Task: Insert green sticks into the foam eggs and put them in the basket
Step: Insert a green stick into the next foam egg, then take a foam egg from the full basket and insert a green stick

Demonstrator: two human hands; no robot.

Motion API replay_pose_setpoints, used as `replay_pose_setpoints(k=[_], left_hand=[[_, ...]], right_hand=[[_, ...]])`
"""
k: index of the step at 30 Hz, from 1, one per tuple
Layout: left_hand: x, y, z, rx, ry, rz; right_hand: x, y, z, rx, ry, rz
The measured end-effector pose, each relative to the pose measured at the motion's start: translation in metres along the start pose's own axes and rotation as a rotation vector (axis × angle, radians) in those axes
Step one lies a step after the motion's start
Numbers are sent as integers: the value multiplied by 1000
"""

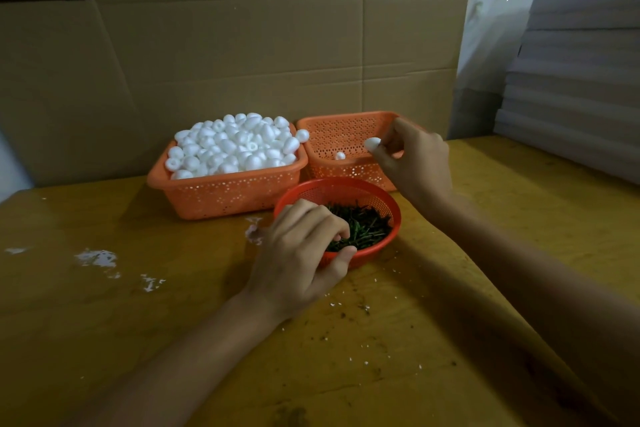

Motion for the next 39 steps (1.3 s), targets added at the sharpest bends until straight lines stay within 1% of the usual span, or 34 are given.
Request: replay_pose_setpoints(k=[8, 13, 15, 17, 18, 19, 21, 23, 24, 25, 27, 31, 33, 35, 37, 39], left_hand=[[0, 1, -1, -5, -21, -28], [-1, 1, -1, -2, -27, -34], [-1, 1, -1, -4, -33, -33], [-1, 1, -1, -9, -49, -33], [-1, 1, -1, -14, -58, -32], [-2, 1, -1, -21, -67, -26], [-2, -1, -3, -38, -76, -4], [-2, -3, -2, -45, -72, 11], [-2, -3, -1, -49, -70, 13], [-3, -3, -1, -53, -71, 12], [-3, -2, -1, -59, -85, 11], [-2, -6, -9, -70, -136, 40], [-5, -11, -13, -115, -174, 67], [-14, -22, -22, -205, -223, 89], [-32, -35, -41, -373, -288, 100], [-50, -44, -69, -510, -391, 41]], right_hand=[[-3, 10, 2, -8, 25, -47], [-1, 6, 0, 25, 40, -36], [4, -2, -12, 103, 10, -9], [12, -11, -36, 42, -76, -15], [17, -13, -51, -31, -140, -69], [24, -11, -66, -93, -214, -165], [46, 4, -87, -168, -320, -444], [69, 22, -90, -210, -296, -743], [76, 28, -88, -189, -278, -851], [79, 31, -85, -154, -265, -913], [81, 31, -83, -133, -253, -960], [81, 34, -84, -92, -288, -970], [82, 37, -83, -54, -295, -984], [82, 37, -84, -24, -303, -998], [82, 37, -86, 8, -316, -1006], [83, 39, -85, 33, -325, -1004]])
Point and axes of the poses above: each hand's wrist, its own x-axis away from the middle knuckle, its own y-axis out of the palm, z = x × y, the point moved 7 cm from there along -x, towards the middle knuckle, and after that the axes turned 7 degrees about -y, right-handed, at the moved point
